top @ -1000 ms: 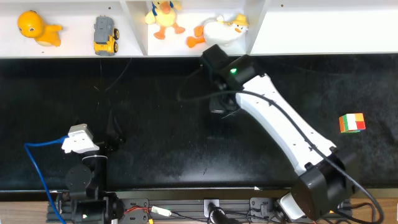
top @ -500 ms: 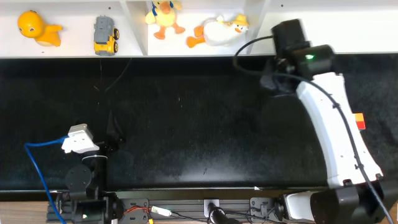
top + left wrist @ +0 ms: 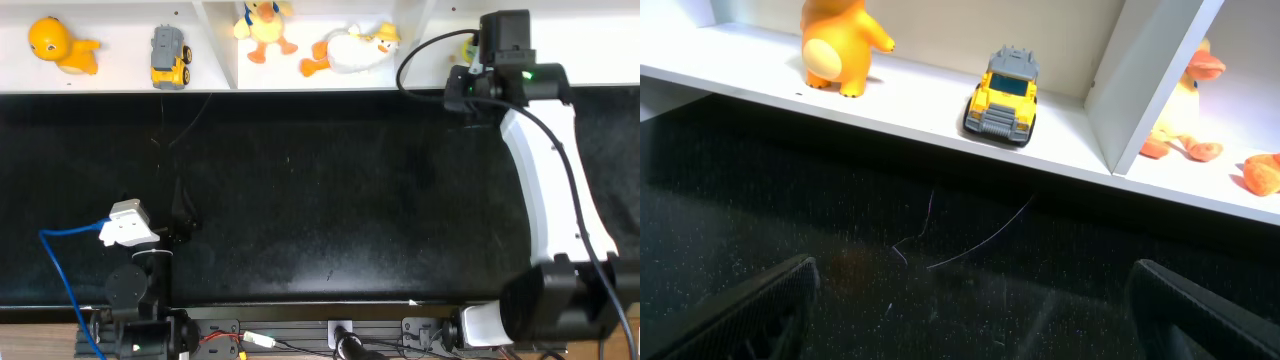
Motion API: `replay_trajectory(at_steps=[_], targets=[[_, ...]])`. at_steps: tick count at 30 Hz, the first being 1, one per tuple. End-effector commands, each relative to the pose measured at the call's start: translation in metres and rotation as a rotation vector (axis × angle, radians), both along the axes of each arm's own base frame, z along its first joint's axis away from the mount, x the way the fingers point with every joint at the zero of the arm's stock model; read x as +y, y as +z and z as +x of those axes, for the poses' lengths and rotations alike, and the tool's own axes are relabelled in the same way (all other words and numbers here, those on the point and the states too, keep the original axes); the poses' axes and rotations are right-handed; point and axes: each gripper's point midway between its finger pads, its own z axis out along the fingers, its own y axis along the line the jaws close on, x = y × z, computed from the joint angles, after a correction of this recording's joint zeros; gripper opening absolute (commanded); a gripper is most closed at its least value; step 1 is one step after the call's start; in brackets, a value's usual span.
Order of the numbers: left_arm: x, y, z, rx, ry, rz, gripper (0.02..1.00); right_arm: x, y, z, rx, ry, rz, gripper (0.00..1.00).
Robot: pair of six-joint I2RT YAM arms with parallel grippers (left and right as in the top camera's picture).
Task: Store Toys
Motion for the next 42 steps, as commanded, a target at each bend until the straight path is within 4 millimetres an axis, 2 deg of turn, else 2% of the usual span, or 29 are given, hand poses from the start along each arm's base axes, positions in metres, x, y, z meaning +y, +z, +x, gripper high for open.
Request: replay_trajectory(at_steps=[1, 6, 9, 14, 23, 25, 28, 31, 35, 39, 41, 42], targets=[[0.0, 0.001, 0.0, -0.005, -0.004, 0.014, 0.998, -0.001, -0.025, 0.013, 0.035, 0.127, -0.048, 0.047], [0.0, 0.001, 0.0, -0.005, -0.004, 0.014, 0.998, -0.002, -0.04, 0.032, 0.013, 0.174, -0.07, 0.047], [0.0, 0.001, 0.0, -0.005, -0.004, 0.014, 0.998, 0.006, -0.047, 0.044, -0.014, 0.247, -0.059, 0.047], [0.0, 0.001, 0.0, -0.005, -0.004, 0.014, 0.998, 0.008, -0.056, 0.057, -0.037, 0.25, -0.051, 0.047], [0.0, 0.001, 0.0, -0.005, -0.004, 0.014, 0.998, 0.009, -0.049, 0.072, -0.105, 0.223, -0.039, 0.047], [0.0, 0.001, 0.0, -0.005, -0.004, 0.014, 0.996, 0.009, -0.049, 0.073, -0.107, 0.213, -0.034, 0.148], [0.0, 0.001, 0.0, -0.004, -0.004, 0.014, 0.998, 0.009, -0.049, 0.072, -0.104, 0.197, -0.025, 0.446], [0.0, 0.001, 0.0, -0.005, -0.004, 0.014, 0.998, 0.009, -0.05, 0.072, -0.102, 0.183, -0.018, 0.56], [0.0, 0.001, 0.0, -0.005, -0.004, 0.014, 0.998, 0.009, -0.047, 0.068, -0.093, 0.15, 0.002, 0.625], [0.0, 0.001, 0.0, -0.004, -0.004, 0.014, 0.998, 0.009, -0.026, 0.056, -0.091, 0.1, 0.029, 0.698], [0.0, 0.001, 0.0, -0.005, -0.004, 0.014, 0.998, 0.008, -0.014, 0.046, -0.085, 0.069, 0.042, 0.838], [0.0, 0.001, 0.0, -0.004, -0.004, 0.014, 0.998, 0.008, -0.007, 0.039, -0.08, 0.052, 0.052, 0.963]])
